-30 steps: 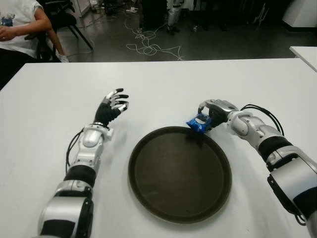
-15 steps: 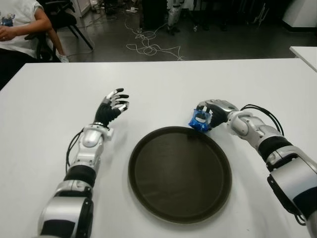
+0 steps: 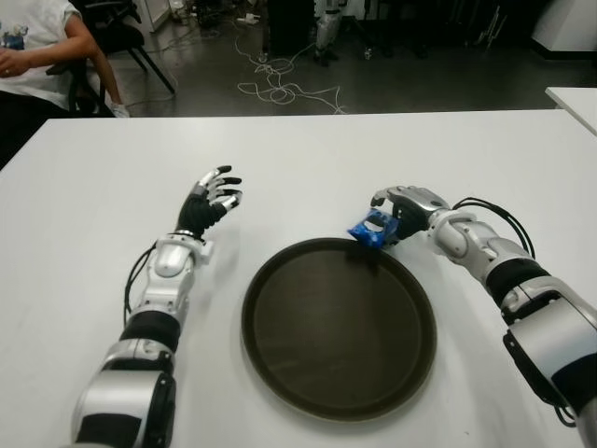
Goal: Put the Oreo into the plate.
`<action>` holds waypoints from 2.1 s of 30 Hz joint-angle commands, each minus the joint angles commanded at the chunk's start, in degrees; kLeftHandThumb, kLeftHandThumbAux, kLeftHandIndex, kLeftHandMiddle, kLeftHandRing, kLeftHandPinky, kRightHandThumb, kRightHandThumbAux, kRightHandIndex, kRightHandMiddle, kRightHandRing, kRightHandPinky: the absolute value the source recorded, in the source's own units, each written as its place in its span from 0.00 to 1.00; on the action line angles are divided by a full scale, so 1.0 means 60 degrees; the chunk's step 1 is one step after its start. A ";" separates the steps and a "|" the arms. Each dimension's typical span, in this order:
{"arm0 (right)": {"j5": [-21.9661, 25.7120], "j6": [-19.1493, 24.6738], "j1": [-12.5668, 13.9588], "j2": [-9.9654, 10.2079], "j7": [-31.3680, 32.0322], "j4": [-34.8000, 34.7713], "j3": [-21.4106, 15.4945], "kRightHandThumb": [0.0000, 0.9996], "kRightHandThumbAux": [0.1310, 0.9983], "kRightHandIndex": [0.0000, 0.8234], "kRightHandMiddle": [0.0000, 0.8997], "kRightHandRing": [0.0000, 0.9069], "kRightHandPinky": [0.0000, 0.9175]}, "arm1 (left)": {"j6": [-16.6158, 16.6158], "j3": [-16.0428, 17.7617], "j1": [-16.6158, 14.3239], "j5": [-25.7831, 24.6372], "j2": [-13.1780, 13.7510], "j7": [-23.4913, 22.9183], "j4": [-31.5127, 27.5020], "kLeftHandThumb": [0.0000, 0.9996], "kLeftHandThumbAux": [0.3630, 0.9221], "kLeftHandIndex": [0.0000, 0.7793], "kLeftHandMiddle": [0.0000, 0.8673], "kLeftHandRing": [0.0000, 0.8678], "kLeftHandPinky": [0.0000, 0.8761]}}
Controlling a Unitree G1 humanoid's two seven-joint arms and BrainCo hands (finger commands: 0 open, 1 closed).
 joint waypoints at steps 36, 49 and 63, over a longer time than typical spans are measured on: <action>-0.0034 0.0242 0.0004 0.0007 -0.0470 0.0040 0.0050 0.00 0.87 0.64 0.72 0.71 0.68 | -0.0087 -0.0129 0.0004 0.0256 0.0084 0.0132 0.0029 0.33 0.69 0.22 0.32 0.33 0.35; -0.0039 0.0291 -0.0026 0.0017 -0.0404 0.0083 0.0081 0.00 0.88 0.63 0.72 0.71 0.66 | -0.0024 -0.0052 0.0043 0.0128 0.0008 0.0162 -0.0043 0.35 0.72 0.20 0.31 0.33 0.35; 0.0023 0.0350 0.0022 0.0089 -0.0399 0.0041 0.0020 0.00 0.89 0.63 0.71 0.70 0.66 | 0.0016 -0.0040 0.0019 0.0108 0.0002 0.0138 -0.0041 0.34 0.73 0.21 0.31 0.33 0.36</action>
